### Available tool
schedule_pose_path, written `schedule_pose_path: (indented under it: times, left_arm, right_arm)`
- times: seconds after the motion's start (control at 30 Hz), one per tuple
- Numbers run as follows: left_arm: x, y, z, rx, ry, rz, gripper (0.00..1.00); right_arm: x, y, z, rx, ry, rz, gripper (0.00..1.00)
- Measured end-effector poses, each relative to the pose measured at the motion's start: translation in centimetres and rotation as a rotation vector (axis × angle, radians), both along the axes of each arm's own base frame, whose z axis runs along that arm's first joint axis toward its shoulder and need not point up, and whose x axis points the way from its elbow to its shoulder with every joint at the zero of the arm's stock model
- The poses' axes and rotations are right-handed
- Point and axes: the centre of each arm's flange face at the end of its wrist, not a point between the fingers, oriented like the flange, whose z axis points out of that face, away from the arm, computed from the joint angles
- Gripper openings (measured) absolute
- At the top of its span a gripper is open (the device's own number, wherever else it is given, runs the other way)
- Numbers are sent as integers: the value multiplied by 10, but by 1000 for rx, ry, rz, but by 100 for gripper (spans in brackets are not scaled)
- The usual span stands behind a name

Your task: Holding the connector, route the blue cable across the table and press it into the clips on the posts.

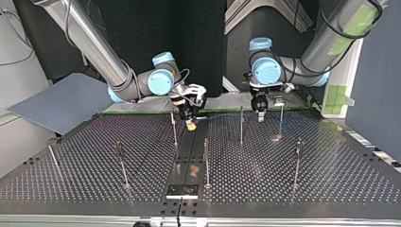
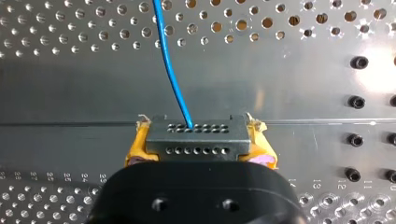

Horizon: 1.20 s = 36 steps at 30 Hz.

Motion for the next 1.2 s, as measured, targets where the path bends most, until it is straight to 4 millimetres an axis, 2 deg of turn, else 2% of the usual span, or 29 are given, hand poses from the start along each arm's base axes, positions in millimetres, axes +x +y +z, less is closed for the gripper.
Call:
schedule_pose_path:
  times: [0.3,0.6,1.0,1.2]
  left_arm:
    - [-33,-17,21,13,23,-34,100]
    - [-50,-41,29,33,30,-96,100]
    - [-60,-83,25,-37,-30,-164,100]
    - [-47,-100,19,-43,-54,-186,100]
  right_arm:
    - [0,0,0,1,1,-1,0]
    - [0,0,0,0,0,-1,0]
    - [0,0,0,1,1,-1,0]
    - [0,0,0,0,0,-1,0]
